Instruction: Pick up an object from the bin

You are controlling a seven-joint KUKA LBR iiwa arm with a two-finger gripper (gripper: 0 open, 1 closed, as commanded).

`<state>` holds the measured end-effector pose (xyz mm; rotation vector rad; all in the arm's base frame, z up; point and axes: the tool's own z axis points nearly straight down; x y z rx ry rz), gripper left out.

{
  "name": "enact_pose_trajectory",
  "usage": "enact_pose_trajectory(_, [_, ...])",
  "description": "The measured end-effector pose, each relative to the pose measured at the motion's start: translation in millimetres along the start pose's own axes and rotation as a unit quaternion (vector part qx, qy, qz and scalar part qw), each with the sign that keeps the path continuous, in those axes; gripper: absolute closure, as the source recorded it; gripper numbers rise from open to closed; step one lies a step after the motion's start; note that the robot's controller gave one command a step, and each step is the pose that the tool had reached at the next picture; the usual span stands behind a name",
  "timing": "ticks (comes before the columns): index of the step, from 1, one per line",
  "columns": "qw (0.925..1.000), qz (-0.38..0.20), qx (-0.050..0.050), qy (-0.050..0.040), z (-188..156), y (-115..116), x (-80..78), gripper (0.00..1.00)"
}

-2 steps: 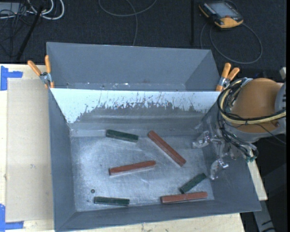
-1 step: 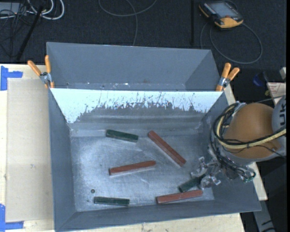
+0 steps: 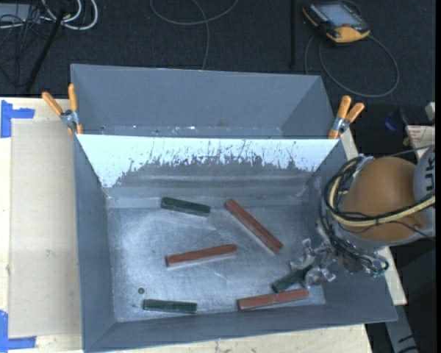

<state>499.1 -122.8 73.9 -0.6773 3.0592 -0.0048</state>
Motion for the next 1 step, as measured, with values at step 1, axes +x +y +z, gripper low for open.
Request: enact_pose_trajectory(1, [0.9999, -0.015, -0.003, 0.0031, -140.1, 12.2, -5.1, 1.00])
